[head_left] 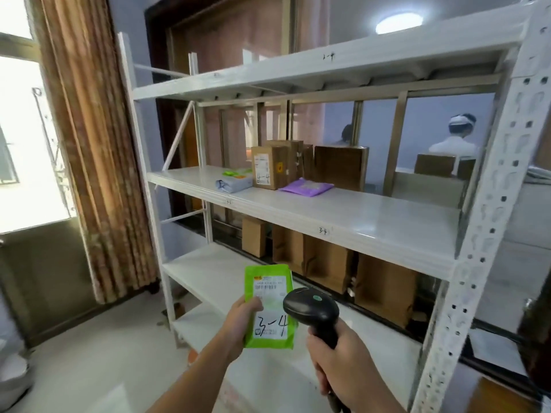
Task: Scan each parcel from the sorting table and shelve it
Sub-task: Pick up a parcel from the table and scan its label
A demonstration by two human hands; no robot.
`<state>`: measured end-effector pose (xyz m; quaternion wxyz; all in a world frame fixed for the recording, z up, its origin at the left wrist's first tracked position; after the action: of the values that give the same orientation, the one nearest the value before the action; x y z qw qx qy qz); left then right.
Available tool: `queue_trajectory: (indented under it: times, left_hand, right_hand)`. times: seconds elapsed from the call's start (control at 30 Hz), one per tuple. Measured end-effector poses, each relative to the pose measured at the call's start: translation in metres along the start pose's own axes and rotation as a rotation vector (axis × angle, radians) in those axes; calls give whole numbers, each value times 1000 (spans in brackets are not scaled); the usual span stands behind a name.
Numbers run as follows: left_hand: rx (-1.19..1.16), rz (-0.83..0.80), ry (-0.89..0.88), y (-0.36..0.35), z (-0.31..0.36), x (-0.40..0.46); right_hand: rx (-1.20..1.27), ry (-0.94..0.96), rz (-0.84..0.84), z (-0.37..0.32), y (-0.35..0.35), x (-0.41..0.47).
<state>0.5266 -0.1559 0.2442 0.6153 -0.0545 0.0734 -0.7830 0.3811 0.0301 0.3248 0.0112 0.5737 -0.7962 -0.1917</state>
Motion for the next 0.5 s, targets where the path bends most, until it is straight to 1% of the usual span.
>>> queue_trajectory:
  times: [0.2, 0.5]
  left_hand:
    - [-14, 33, -54, 68, 36, 42]
    - [-49, 20, -117, 114, 75, 116]
  right_hand:
    - [14, 57, -58, -50, -57, 34]
    - [14, 138, -72, -108, -114, 96]
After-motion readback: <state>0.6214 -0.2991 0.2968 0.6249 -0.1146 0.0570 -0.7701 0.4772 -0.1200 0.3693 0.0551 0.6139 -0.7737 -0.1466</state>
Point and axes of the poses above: each hand's wrist, its own x-axis towards the middle knuckle, its own y-axis out of the back of the hand, z = x × y, the point moved 3 cm from there along x, towards the middle knuckle, and after that the axes turned 13 degrees about -y, right-handed, at the moved point
